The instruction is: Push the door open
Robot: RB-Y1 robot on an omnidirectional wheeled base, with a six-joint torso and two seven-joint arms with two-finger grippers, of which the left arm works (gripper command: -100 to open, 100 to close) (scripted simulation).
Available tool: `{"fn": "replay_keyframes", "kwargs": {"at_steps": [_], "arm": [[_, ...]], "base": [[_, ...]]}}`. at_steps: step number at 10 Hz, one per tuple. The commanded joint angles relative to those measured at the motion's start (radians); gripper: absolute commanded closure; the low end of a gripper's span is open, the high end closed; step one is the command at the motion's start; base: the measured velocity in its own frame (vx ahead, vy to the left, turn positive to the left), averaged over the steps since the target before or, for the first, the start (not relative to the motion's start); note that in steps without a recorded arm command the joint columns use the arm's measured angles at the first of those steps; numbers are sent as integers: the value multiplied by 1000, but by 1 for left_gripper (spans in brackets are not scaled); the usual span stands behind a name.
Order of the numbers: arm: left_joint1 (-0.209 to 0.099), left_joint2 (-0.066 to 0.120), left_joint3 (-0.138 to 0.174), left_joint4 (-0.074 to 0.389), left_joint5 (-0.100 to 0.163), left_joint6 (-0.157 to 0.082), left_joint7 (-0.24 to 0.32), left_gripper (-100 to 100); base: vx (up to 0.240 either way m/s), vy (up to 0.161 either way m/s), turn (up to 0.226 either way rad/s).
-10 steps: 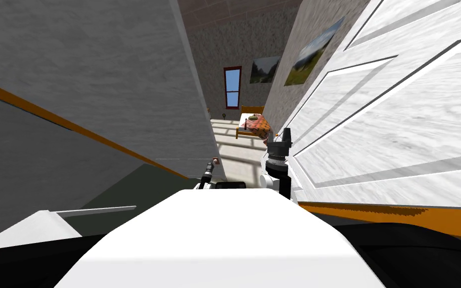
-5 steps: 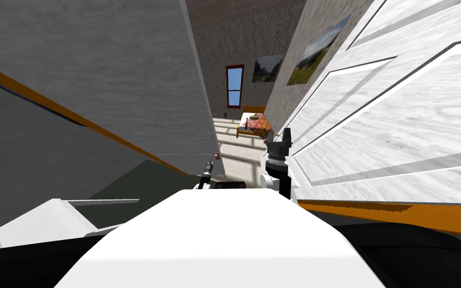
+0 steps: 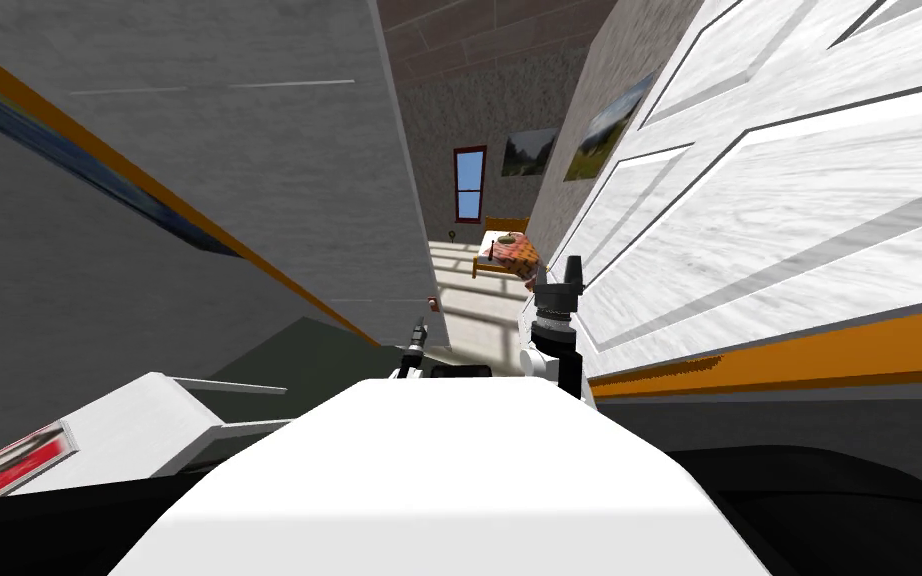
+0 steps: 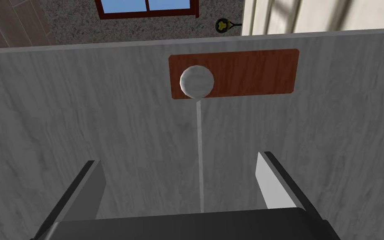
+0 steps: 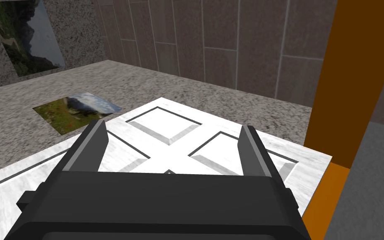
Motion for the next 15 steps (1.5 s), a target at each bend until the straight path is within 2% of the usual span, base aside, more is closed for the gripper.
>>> {"fn": "replay_keyframes", "kwargs": {"at_steps": [1, 4, 8, 9, 10, 15], "arm": [[-2, 4, 3, 3, 1, -5, -1, -100], [-7, 5, 9, 14, 3, -15, -5, -100], [-14, -9, 18, 29, 6, -29, -10, -100], [-13, -7, 16, 27, 6, -27, -9, -100], [-13, -7, 16, 27, 6, -27, -9, 100], [-13, -7, 16, 27, 6, -27, -9, 100]], "base": [[176, -9, -23], [194, -12, -20], [204, -13, -21], [88, 0, 9], [-21, -3, -6], [-14, 0, -2]]}}
